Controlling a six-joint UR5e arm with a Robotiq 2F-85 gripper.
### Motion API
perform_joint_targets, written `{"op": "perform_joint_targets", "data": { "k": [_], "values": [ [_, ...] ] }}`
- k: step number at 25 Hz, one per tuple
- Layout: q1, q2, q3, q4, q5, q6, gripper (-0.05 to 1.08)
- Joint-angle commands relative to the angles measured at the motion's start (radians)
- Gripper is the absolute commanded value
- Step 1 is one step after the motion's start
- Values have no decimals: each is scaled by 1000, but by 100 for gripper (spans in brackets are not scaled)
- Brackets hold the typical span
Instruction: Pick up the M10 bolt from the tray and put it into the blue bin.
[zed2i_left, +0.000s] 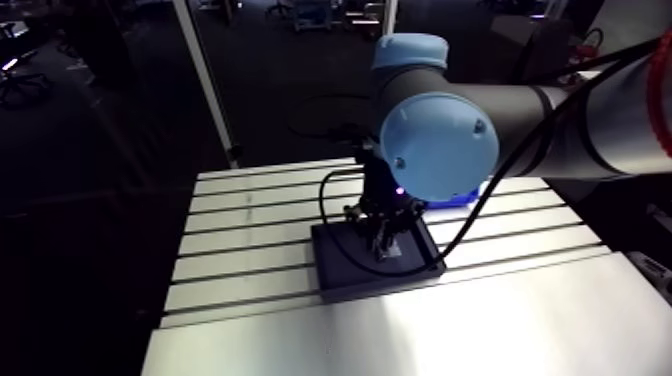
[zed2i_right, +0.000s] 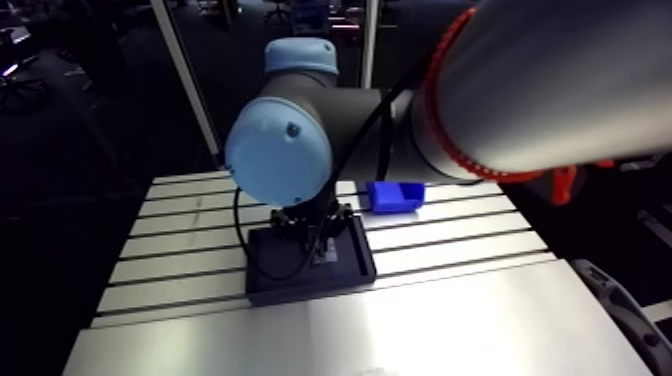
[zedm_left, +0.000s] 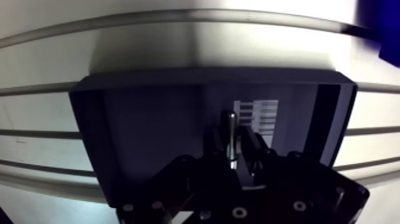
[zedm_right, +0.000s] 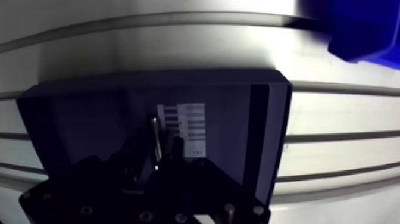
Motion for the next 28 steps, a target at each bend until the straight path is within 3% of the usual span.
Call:
{"op": "perform_joint_targets", "data": {
  "k": [1, 22, 28],
  "values": [
    [0, 0, -1, -2, 0, -2, 71],
    [4, -4, 2, -2, 2, -4, 83],
    [4, -36, 1, 0, 0, -13, 92]
  ]
}}
